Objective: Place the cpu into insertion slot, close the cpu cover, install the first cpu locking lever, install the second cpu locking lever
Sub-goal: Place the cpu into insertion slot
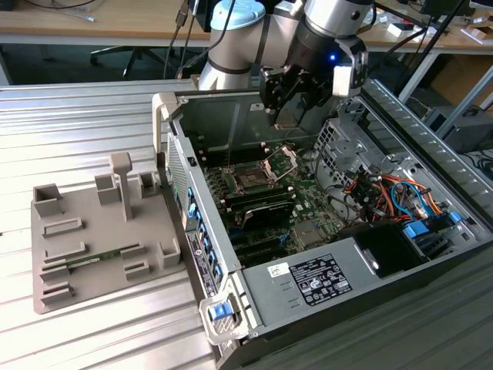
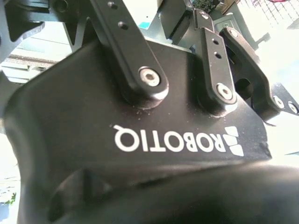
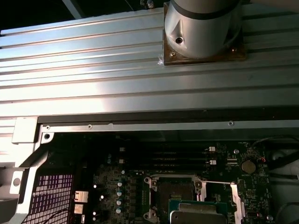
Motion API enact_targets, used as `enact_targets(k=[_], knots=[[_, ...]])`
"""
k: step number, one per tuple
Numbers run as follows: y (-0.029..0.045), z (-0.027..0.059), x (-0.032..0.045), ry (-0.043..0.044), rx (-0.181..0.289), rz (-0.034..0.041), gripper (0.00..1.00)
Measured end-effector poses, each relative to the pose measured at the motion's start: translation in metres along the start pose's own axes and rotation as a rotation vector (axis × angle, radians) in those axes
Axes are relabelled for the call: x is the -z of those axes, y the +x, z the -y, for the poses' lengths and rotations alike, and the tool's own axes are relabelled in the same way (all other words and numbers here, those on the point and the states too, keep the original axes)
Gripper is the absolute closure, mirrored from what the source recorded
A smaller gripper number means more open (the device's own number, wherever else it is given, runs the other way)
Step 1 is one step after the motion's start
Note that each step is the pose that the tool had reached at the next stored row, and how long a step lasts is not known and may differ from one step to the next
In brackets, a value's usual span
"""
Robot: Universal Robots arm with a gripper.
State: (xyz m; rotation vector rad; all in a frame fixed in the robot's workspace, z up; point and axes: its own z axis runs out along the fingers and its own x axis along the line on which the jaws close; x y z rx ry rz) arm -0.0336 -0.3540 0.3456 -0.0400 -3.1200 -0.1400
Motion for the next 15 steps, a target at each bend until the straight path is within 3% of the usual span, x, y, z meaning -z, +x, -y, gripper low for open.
enact_targets(k=[13,15], knots=[[-0.0001,0.0003,-0.0035,0.0,0.0,0.0,0.45],[-0.0002,0.0012,-0.0133,0.0,0.0,-0.0001,0.45]])
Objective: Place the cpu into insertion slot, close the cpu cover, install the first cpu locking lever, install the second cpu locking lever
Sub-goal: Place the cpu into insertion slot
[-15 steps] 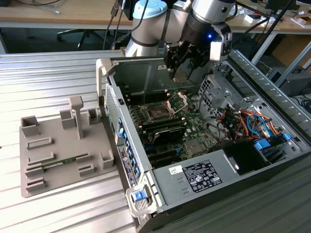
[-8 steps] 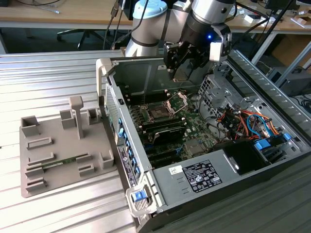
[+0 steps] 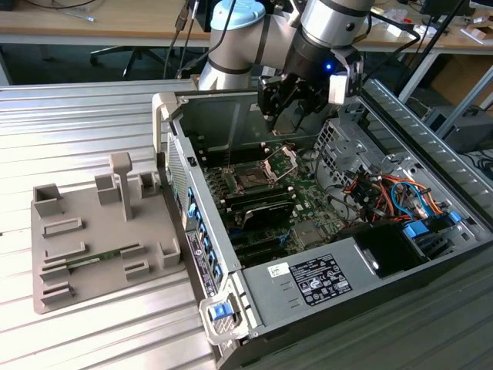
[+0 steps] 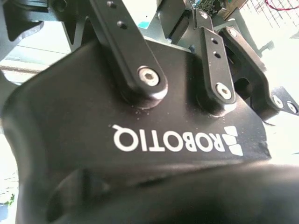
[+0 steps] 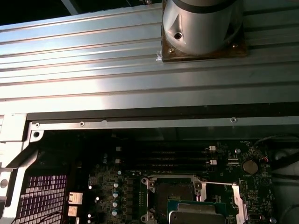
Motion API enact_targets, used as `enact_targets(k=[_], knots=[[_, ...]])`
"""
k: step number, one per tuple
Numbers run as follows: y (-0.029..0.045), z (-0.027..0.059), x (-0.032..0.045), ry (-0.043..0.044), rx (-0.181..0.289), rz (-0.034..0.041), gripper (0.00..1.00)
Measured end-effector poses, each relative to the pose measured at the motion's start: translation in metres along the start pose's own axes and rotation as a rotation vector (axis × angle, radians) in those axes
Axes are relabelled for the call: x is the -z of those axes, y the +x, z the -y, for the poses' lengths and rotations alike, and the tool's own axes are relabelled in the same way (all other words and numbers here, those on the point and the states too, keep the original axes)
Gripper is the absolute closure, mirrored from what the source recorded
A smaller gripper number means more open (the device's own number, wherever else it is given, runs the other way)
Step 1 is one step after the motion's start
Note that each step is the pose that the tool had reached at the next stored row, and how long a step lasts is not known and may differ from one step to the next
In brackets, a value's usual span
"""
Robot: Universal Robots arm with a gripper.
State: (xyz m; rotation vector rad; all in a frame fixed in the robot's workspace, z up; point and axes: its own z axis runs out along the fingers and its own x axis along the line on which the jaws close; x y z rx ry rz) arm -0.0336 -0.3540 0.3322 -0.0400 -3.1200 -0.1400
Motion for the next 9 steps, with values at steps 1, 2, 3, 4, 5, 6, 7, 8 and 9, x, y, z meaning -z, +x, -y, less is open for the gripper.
enact_targets(k=[1,2,3,4,5,6,7,8,9], knots=[[0.0,0.0,-0.0001,0.0,0.0,0.0,0.45],[0.0,0.0,-0.0002,0.0,0.0,0.0,0.45],[0.0,0.0,-0.0004,0.0,0.0,0.0,0.45],[0.0,0.0,-0.0006,0.0,0.0,0.0001,0.45],[-0.0001,0.0002,-0.0025,0.0,0.0,0.0,0.45],[-0.0001,0.0004,-0.0043,0.0,0.0,0.0,0.45],[-0.0001,0.0004,-0.0044,0.0,0.0,0.0,0.45],[-0.0001,0.0004,-0.0045,0.0,0.0,0.0,0.45],[-0.0001,0.0005,-0.0052,0.0,0.0,0.0,0.45]])
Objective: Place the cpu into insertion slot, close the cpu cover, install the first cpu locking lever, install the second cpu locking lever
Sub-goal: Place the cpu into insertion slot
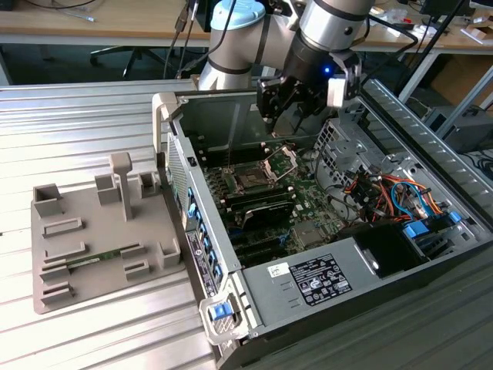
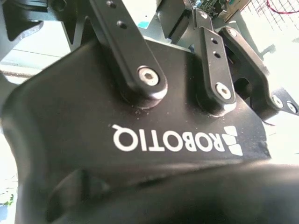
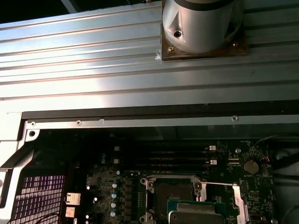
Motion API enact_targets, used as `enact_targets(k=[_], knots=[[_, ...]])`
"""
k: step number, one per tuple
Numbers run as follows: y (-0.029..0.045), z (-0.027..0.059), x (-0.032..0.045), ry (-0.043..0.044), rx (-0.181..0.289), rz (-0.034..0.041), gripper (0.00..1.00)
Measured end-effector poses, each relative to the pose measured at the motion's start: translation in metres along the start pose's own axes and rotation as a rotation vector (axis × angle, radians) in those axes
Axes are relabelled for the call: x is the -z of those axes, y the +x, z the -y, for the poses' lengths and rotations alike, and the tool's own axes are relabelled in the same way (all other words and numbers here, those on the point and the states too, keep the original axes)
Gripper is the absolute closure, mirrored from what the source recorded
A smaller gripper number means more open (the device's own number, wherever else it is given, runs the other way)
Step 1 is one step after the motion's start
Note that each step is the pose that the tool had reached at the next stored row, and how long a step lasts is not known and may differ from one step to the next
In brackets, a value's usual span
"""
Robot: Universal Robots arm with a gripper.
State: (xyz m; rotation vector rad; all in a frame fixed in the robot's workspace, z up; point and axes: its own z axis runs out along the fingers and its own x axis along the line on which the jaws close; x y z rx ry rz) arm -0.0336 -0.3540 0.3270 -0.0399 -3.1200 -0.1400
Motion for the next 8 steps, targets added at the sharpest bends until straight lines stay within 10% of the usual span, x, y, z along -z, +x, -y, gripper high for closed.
enact_targets(k=[8], knots=[[-0.0002,0.0009,-0.0099,-0.0002,0.0,0.0001,0.45]])
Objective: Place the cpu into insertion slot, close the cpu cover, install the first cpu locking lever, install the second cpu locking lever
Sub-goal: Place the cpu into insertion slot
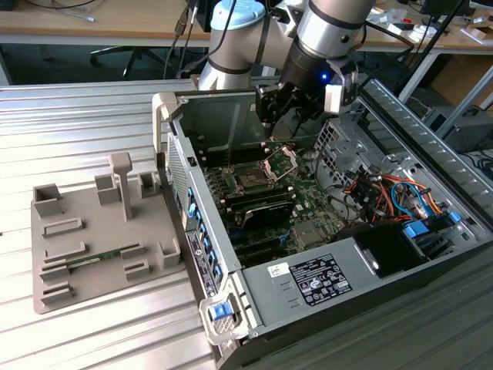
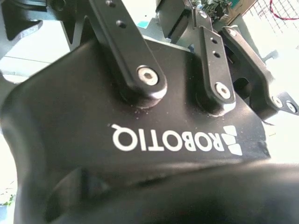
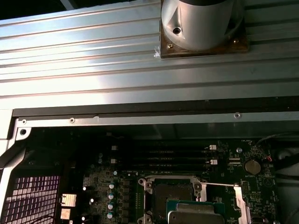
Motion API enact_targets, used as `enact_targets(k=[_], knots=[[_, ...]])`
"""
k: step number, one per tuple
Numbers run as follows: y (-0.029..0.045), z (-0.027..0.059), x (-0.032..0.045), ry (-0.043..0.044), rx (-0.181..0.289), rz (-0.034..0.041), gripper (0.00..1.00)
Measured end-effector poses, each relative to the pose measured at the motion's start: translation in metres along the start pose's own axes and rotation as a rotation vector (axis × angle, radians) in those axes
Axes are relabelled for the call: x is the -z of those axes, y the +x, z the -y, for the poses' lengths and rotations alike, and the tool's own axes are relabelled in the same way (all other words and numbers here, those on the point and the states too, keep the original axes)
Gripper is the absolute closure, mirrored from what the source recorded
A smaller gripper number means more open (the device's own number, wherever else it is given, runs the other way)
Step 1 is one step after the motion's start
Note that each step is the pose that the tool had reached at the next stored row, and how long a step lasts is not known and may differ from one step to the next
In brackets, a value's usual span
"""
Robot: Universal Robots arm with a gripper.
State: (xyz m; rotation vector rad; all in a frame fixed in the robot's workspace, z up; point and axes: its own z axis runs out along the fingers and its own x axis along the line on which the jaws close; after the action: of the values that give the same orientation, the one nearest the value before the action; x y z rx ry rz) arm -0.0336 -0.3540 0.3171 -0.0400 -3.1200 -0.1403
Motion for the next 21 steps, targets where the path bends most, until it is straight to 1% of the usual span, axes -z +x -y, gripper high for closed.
enact_targets(k=[21], knots=[[-0.0001,0.0006,-0.0059,0.0002,0.0,-0.0001,0.45]])
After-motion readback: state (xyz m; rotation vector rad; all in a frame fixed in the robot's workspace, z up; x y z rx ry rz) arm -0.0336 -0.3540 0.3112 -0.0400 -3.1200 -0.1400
